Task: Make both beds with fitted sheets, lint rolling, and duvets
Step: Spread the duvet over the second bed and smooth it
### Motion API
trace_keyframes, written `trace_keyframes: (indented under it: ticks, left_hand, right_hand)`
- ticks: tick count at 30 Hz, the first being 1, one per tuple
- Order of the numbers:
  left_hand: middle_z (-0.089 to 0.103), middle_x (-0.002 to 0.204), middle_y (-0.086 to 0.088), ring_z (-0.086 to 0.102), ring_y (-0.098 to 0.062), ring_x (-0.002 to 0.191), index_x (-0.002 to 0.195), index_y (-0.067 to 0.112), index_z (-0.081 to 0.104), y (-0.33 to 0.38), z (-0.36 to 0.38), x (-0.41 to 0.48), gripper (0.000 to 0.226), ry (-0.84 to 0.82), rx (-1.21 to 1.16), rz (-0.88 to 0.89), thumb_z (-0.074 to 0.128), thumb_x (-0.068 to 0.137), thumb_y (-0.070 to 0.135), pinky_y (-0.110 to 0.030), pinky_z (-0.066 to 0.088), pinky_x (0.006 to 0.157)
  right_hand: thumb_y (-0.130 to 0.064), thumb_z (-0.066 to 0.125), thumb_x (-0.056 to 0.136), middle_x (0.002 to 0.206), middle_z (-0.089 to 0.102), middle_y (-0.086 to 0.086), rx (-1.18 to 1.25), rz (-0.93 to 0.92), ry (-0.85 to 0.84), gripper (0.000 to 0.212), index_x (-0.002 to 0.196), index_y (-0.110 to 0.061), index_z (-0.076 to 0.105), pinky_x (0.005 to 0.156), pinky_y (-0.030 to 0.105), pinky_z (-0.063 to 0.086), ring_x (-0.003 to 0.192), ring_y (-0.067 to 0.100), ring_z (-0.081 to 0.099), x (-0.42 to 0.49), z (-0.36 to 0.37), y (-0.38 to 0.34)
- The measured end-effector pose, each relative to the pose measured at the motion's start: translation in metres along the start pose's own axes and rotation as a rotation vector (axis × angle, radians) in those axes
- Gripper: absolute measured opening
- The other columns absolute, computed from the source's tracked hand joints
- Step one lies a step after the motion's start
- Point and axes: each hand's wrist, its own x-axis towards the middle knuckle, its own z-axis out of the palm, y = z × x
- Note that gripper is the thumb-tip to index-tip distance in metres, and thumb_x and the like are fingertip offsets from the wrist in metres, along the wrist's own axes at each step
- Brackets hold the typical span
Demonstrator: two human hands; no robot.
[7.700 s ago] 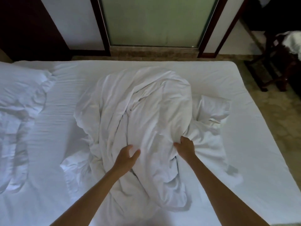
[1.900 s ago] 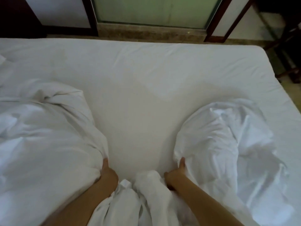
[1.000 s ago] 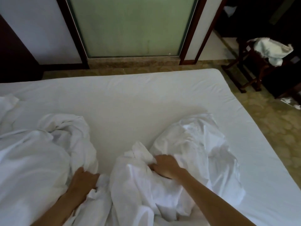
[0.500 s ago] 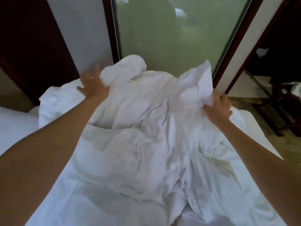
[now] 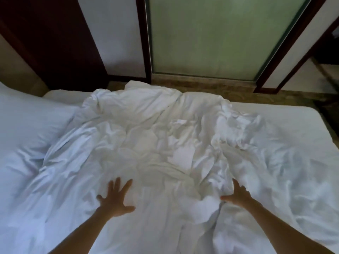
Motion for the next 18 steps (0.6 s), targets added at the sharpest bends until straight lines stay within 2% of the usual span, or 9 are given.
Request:
trace_keyframes:
  ticks: [3, 5, 7, 9, 11, 12, 13, 15, 18]
  left_hand:
    - [-0.008, 0.16, -0.006, -0.009, -0.031, 0.146, 0.15, 0.039, 0.01, 0.002, -0.005, 0.015, 0.096, 0.349, -0.017, 0.052, 0.038, 0.069, 0.083, -0.071, 0.013, 0.104]
    - [0.002, 0.159, -0.011, -0.005, -0.035, 0.145, 0.148, 0.033, 0.026, -0.006, -0.023, 0.037, 0.093, 0.645, -0.023, 0.057, 0.057, 0.069, 0.072, -0.077, 0.012, 0.097]
    - [-0.01, 0.159, -0.013, -0.014, -0.035, 0.144, 0.149, 0.035, 0.014, -0.023, -0.049, 0.054, 0.1, 0.811, 0.031, -0.044, 0.073, 0.07, 0.054, -0.078, 0.006, 0.098]
    - [-0.016, 0.157, -0.017, -0.015, -0.04, 0.143, 0.15, 0.038, -0.003, -0.047, -0.072, 0.064, 0.112, 0.825, 0.01, -0.271, 0.076, 0.07, 0.048, -0.075, 0.004, 0.101]
    - [0.01, 0.155, -0.025, 0.009, -0.045, 0.142, 0.151, 0.03, -0.006, -0.081, -0.085, 0.069, 0.118, 0.688, -0.199, -0.438, 0.08, 0.07, 0.037, -0.068, 0.011, 0.107]
    - [0.029, 0.147, -0.028, 0.026, -0.045, 0.137, 0.152, 0.023, 0.004, -0.094, -0.084, 0.068, 0.111, 0.576, -0.294, -0.45, 0.08, 0.071, 0.026, -0.06, 0.02, 0.108]
    - [0.044, 0.137, -0.027, 0.038, -0.043, 0.13, 0.149, 0.014, 0.02, -0.099, -0.078, 0.062, 0.093, 0.465, -0.284, -0.416, 0.076, 0.074, 0.015, -0.052, 0.031, 0.105]
    - [0.053, 0.131, -0.02, 0.048, -0.036, 0.124, 0.139, 0.011, 0.042, -0.101, -0.065, 0.043, 0.058, 0.367, -0.102, -0.28, 0.061, 0.084, 0.015, -0.041, 0.041, 0.1]
    - [0.048, 0.141, -0.007, 0.046, -0.027, 0.128, 0.141, 0.024, 0.041, -0.092, -0.027, 0.015, 0.048, 0.34, -0.001, -0.109, 0.047, 0.095, 0.035, -0.034, 0.039, 0.102]
  right_hand:
    - [-0.057, 0.066, 0.079, 0.153, 0.019, 0.017, -0.009, -0.041, 0.131, 0.107, 0.151, -0.024, -0.005, 0.107, 0.051, 0.029, 0.139, 0.036, 0.025, 0.013, 0.021, -0.003]
    - [-0.044, 0.067, 0.083, 0.143, 0.041, 0.015, 0.007, -0.08, 0.222, 0.096, 0.151, -0.018, 0.004, 0.102, 0.041, 0.037, 0.13, 0.032, 0.043, 0.027, 0.037, 0.001]
    - [-0.029, 0.057, 0.091, 0.127, 0.057, 0.013, -0.1, -0.12, 0.297, 0.062, 0.144, -0.01, 0.029, 0.095, 0.032, 0.042, 0.119, 0.028, 0.055, 0.036, 0.056, 0.015]
    - [-0.026, 0.043, 0.098, 0.123, 0.061, 0.01, -0.237, -0.158, 0.32, 0.037, 0.13, -0.009, 0.045, 0.093, 0.028, 0.04, 0.117, 0.025, 0.056, 0.032, 0.075, 0.033]
    - [-0.029, 0.035, 0.1, 0.127, 0.058, 0.005, -0.372, -0.2, 0.267, 0.033, 0.128, -0.014, 0.045, 0.093, 0.026, 0.039, 0.12, 0.022, 0.053, 0.02, 0.091, 0.048]
    - [-0.03, 0.034, 0.101, 0.129, 0.057, 0.003, -0.412, -0.229, 0.218, 0.033, 0.128, -0.015, 0.045, 0.093, 0.025, 0.038, 0.121, 0.02, 0.052, 0.012, 0.099, 0.055]
    - [-0.029, 0.034, 0.101, 0.13, 0.056, 0.002, -0.427, -0.239, 0.163, 0.032, 0.128, -0.016, 0.045, 0.093, 0.025, 0.038, 0.121, 0.019, 0.052, 0.002, 0.106, 0.059]
    - [-0.027, 0.036, 0.1, 0.129, 0.057, 0.003, -0.426, -0.244, 0.058, 0.032, 0.127, -0.014, 0.047, 0.089, 0.023, 0.037, 0.12, 0.019, 0.053, -0.021, 0.115, 0.062]
    - [-0.025, 0.037, 0.101, 0.136, 0.052, 0.007, -0.402, -0.345, -0.052, 0.03, 0.126, -0.017, 0.049, 0.091, 0.023, 0.035, 0.126, 0.02, 0.049, -0.066, 0.129, 0.055]
